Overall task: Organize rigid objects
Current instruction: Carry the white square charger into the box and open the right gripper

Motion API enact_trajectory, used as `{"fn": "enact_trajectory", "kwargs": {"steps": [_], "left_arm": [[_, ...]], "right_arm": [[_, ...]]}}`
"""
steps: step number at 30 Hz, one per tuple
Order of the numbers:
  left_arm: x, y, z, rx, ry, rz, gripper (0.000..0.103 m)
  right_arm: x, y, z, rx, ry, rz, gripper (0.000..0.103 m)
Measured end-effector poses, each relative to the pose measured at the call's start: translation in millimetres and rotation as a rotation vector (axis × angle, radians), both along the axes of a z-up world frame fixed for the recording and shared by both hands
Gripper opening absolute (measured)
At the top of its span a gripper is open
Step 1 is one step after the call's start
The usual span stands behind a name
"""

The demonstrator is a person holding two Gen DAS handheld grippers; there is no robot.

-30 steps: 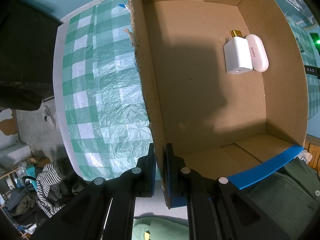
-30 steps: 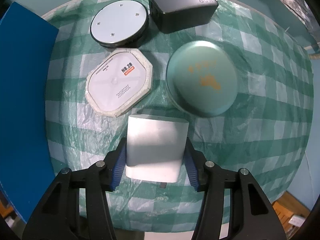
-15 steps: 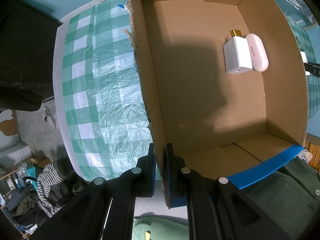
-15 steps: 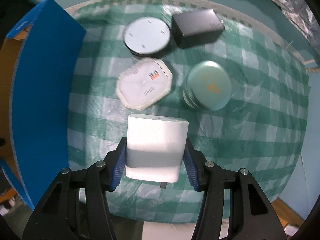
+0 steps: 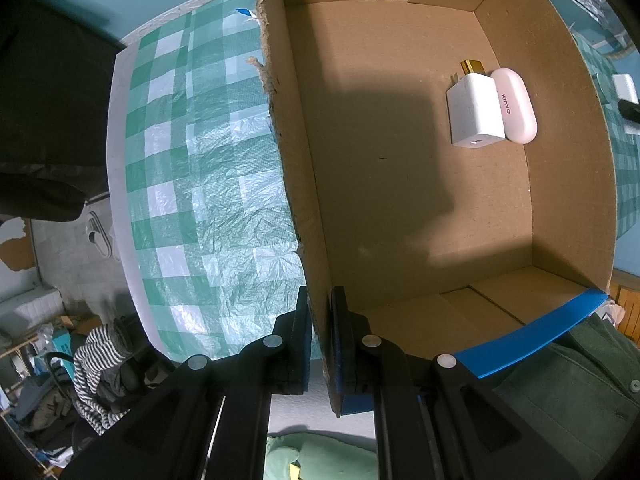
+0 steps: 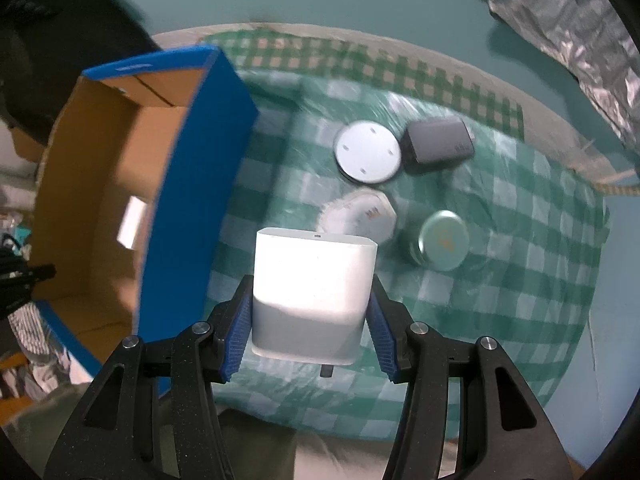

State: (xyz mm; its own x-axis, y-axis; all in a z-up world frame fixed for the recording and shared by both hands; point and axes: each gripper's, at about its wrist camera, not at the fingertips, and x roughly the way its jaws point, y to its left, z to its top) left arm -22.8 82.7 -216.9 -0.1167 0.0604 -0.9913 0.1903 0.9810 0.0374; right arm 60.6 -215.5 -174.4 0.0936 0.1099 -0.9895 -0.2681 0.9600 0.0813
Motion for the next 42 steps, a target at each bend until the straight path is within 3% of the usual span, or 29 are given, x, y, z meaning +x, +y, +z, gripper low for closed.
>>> {"fn": "enact_trajectory", "kwargs": {"steps": [6, 18, 42], "left_arm": [[0, 0, 0, 0.0, -0.001, 0.0, 0.009], [0, 0, 0, 0.0, 0.0, 0.0, 0.009], [0, 1, 0, -0.002, -0.001, 0.002, 0.009]], "right_arm": [[1, 25, 25, 0.026, -0.03, 0.055, 0.053], [10, 82, 38, 0.061, -0.062, 0.168, 0.053], [16, 145, -6, 0.024, -0.001, 0.293, 0.053]]}}
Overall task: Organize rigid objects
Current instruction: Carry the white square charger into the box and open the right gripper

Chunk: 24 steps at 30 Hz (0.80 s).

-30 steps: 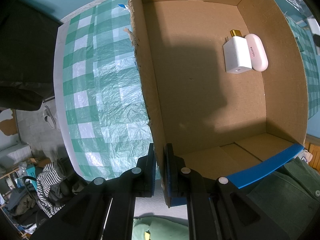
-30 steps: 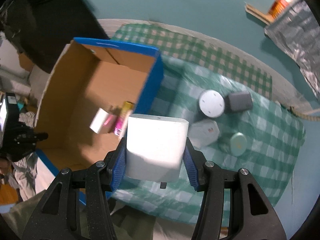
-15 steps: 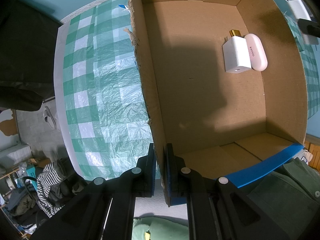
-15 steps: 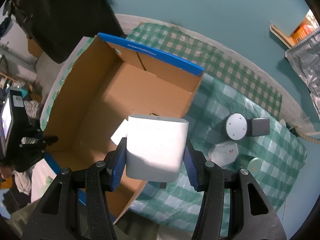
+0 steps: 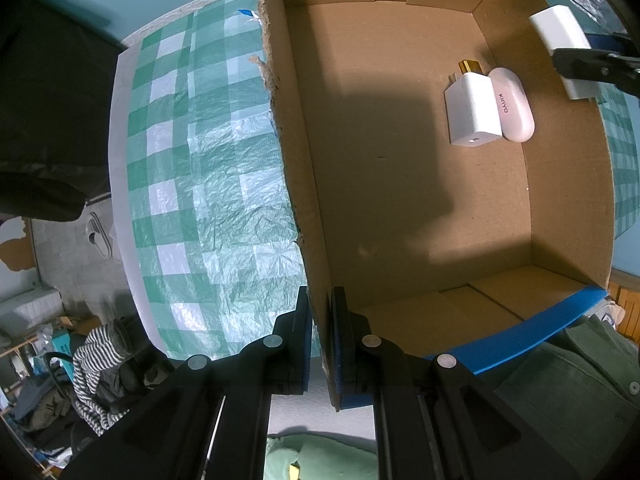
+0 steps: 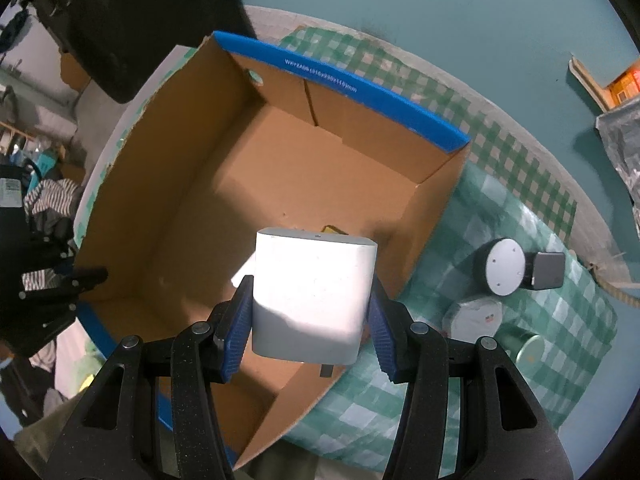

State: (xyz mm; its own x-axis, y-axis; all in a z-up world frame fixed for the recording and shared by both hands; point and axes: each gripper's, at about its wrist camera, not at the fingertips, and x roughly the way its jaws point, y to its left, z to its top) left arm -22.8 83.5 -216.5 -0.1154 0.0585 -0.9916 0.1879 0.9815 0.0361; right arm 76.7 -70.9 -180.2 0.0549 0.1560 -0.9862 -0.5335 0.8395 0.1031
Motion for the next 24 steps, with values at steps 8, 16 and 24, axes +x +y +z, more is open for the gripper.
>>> {"fn": "enact_trajectory", "kwargs": {"steps": [8, 16, 24], "left_arm": [[0, 1, 0, -0.002, 0.003, -0.001, 0.009], [0, 1, 0, -0.001, 0.001, -0.003, 0.009], [-1, 0, 0, 0.0, 0.001, -0.005, 0.009]], "right_arm": [[2, 2, -18, -0.012, 0.027, -0.013, 0.053], [-1, 7, -25, -0.032, 0.028, -0.013, 0.053], [3, 3, -19, -0.016, 0.014, -0.037, 0.054]]}}
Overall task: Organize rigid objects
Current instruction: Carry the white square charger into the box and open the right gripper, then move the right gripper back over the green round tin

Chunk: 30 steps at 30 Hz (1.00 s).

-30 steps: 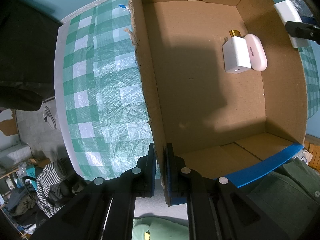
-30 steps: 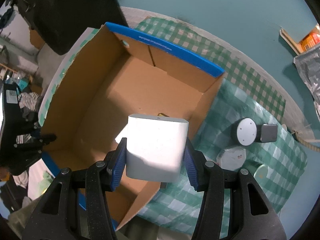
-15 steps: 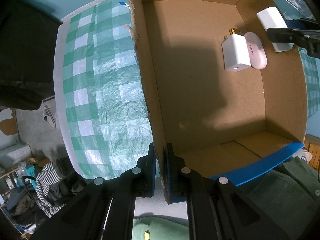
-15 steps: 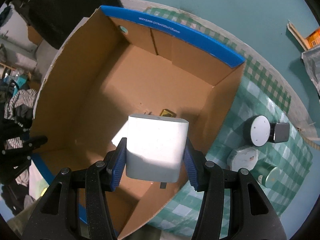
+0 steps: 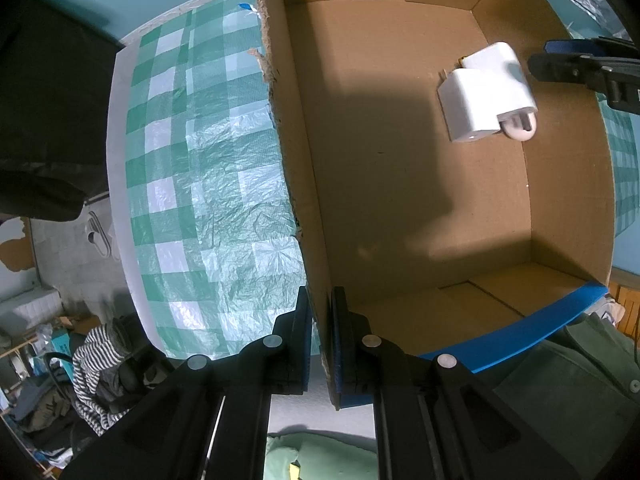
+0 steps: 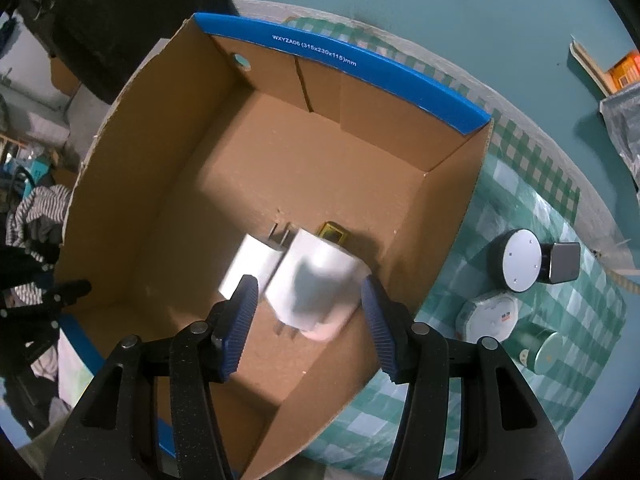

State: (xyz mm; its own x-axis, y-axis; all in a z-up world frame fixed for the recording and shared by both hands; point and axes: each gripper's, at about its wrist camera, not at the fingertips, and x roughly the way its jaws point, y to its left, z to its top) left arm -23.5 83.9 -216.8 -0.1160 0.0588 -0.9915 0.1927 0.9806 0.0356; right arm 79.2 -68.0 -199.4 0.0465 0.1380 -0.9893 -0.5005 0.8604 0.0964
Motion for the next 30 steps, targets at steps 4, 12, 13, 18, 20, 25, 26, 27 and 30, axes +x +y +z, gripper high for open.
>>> {"fn": "enact_trajectory", "kwargs": {"steps": [4, 12, 13, 18, 20, 25, 26, 27, 30], "left_arm": [[-1, -1, 0, -0.001, -0.001, 0.001, 0.009], [0, -1, 1, 0.002, 0.0, 0.001, 0.009], [0, -1, 1, 0.002, 0.0, 0.001, 0.009], [0, 0, 1, 0.001, 0.001, 0.004, 0.009], [0, 0, 1, 0.001, 0.001, 0.004, 0.009], [0, 0, 1, 0.001, 0.001, 0.005, 0.009], [0, 0, 1, 0.001, 0.001, 0.004, 0.009], [0, 0, 1, 0.001, 0.0, 0.005, 0.009], [1, 0, 1, 0.001, 0.001, 0.004, 0.009]], "right_arm": [[-2, 0, 5, 0.004, -0.012, 0.001, 0.055], [-3, -9, 24, 0.026, -0.048, -0.014, 0.063], [-4, -11, 27, 0.026, -0.052, -0.017, 0.063], [-5, -20, 36, 0.029, -0.061, -0.03, 0.063], [-6, -24, 39, 0.032, -0.064, -0.037, 0.063], [-6, -37, 45, 0.027, -0.071, -0.061, 0.063], [-6, -39, 45, 0.026, -0.071, -0.065, 0.063], [-6, -43, 46, 0.023, -0.073, -0.071, 0.063], [-6, -51, 48, 0.019, -0.075, -0.088, 0.063]]}}
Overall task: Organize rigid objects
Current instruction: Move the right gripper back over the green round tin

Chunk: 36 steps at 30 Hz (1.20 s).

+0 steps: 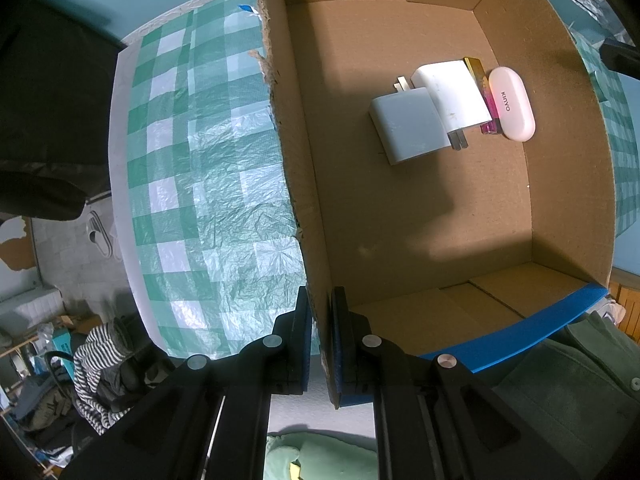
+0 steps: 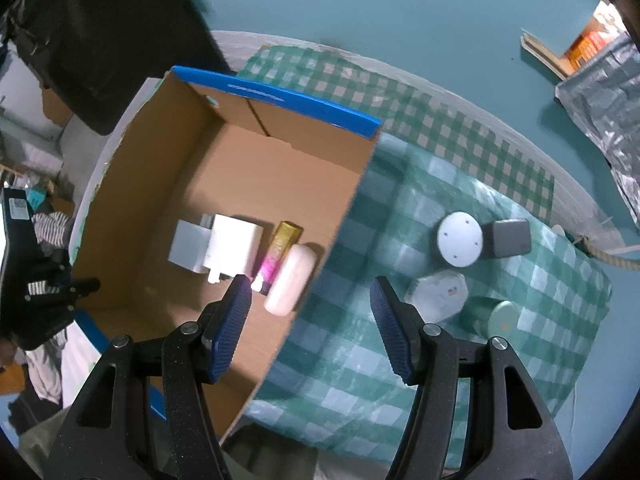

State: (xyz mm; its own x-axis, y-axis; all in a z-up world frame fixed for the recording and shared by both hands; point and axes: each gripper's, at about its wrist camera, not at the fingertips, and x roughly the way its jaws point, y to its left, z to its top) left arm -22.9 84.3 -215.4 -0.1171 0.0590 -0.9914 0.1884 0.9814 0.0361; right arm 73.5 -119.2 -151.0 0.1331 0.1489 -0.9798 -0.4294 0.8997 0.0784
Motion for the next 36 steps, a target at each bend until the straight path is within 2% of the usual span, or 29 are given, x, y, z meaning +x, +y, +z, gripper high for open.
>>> {"fn": "enact_trajectory", "kwargs": {"steps": [6, 14, 28, 36], "left_arm": [[0, 1, 1, 0.001, -0.002, 0.0, 0.009], [0, 1, 1, 0.001, -0.002, -0.001, 0.009], [-1, 1, 2, 0.004, -0.003, -0.002, 0.009], [0, -1, 2, 0.012, -0.006, -0.007, 0.009]], "right_arm": [[-1, -21, 2, -0.01, -0.007, -0.036, 0.063], [2, -64, -5, -0.029, 0.014, -0.138, 0.062], [23, -159, -28, -0.05, 0.065, -0.387, 0.062], [37, -181, -47, -0.063, 0.096, -0.432, 0.062]]}}
